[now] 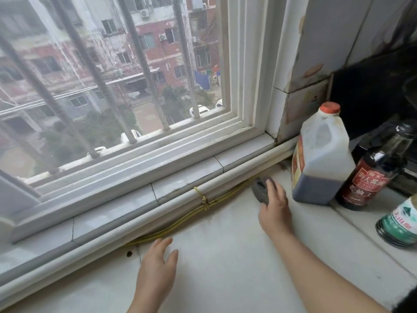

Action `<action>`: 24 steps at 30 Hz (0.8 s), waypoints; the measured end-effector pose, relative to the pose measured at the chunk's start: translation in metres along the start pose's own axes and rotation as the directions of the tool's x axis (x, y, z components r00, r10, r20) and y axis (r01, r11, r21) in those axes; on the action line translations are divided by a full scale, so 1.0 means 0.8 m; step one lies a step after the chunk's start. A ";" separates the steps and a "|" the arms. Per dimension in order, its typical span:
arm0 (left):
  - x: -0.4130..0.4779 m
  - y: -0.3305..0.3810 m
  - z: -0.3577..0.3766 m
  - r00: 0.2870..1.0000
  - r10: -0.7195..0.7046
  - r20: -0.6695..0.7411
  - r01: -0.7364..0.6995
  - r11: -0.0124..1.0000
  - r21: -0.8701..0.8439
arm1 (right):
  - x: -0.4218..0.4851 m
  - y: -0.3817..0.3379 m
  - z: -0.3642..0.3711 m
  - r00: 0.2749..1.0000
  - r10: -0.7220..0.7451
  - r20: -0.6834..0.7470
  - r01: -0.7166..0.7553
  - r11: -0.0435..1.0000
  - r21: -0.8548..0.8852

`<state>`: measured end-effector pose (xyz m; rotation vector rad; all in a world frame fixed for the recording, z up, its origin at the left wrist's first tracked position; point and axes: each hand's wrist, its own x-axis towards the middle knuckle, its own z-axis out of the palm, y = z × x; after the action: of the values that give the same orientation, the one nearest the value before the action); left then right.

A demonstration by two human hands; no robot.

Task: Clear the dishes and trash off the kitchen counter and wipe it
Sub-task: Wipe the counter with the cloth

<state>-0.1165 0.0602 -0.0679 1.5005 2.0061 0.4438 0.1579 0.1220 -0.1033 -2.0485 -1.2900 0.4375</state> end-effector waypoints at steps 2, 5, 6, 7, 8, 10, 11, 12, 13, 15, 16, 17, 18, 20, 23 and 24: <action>0.000 -0.004 0.004 1.000 -0.011 0.016 0.011 1.000 0.019 | 0.024 0.008 -0.008 0.995 0.079 0.052 -0.069 0.983 -0.170; -0.001 -0.009 0.011 0.999 -0.032 0.044 0.029 0.998 0.063 | 0.022 -0.006 0.006 0.988 0.045 0.148 0.001 0.956 -0.294; -0.002 -0.009 0.012 0.998 -0.031 0.048 0.026 0.996 0.090 | 0.013 -0.014 0.015 0.983 0.003 0.185 0.052 0.954 -0.296; -0.003 -0.009 0.014 0.998 -0.027 0.053 0.021 0.993 0.119 | -0.002 -0.022 0.022 0.972 -0.054 0.230 0.120 0.952 -0.283; -0.003 -0.008 0.013 0.998 -0.026 0.056 0.018 0.989 0.146 | -0.019 -0.030 0.028 0.954 -0.114 0.279 0.190 0.947 -0.260; -0.006 -0.003 0.008 0.998 -0.006 0.069 -0.008 0.979 0.203 | -0.055 -0.038 0.038 0.898 -0.256 0.359 0.338 0.922 -0.190; -0.007 -0.002 0.006 0.997 0.009 0.082 -0.028 0.972 0.234 | -0.069 -0.038 0.040 0.866 -0.313 0.389 0.391 0.909 -0.141; -0.008 0.002 0.003 0.995 0.024 0.093 -0.048 0.963 0.264 | -0.074 -0.035 0.039 0.855 -0.343 0.388 0.403 0.911 -0.082; -0.009 0.005 0.001 0.994 0.033 0.103 -0.061 0.956 0.288 | -0.073 -0.032 0.034 0.878 -0.322 0.353 0.351 0.936 -0.019; -0.011 0.011 -0.001 0.993 0.041 0.113 -0.076 0.942 0.326 | -0.052 -0.026 0.019 0.970 -0.181 0.163 0.168 0.982 0.090; -0.010 0.015 -0.001 0.993 0.044 0.113 -0.080 0.937 0.339 | -0.037 -0.022 0.010 0.994 -0.095 0.048 0.089 0.989 0.122; -0.008 0.020 -0.001 0.993 0.046 0.109 -0.081 0.935 0.346 | -0.020 -0.019 0.003 0.999 -0.025 -0.036 0.029 0.992 0.119; -0.006 0.025 0.001 0.993 0.049 0.106 -0.083 0.934 0.347 | -0.003 -0.016 -0.005 0.997 0.019 -0.076 -0.012 0.996 0.088; 0.001 0.038 0.004 0.991 0.076 0.107 -0.110 0.931 0.349 | 0.033 -0.011 -0.012 0.996 0.077 -0.039 -0.077 0.997 -0.007; 0.005 0.059 0.011 0.980 0.135 0.143 -0.177 0.926 0.333 | 0.068 -0.003 -0.015 0.978 0.171 0.121 -0.150 0.975 -0.166; 0.006 0.062 0.013 0.978 0.143 0.153 -0.187 0.925 0.331 | 0.071 -0.004 -0.014 0.971 0.176 0.165 -0.133 0.962 -0.239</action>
<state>-0.0735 0.0791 -0.0478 1.8696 1.9347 0.0576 0.1884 0.1694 -0.0895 -2.3584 -1.3439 0.5872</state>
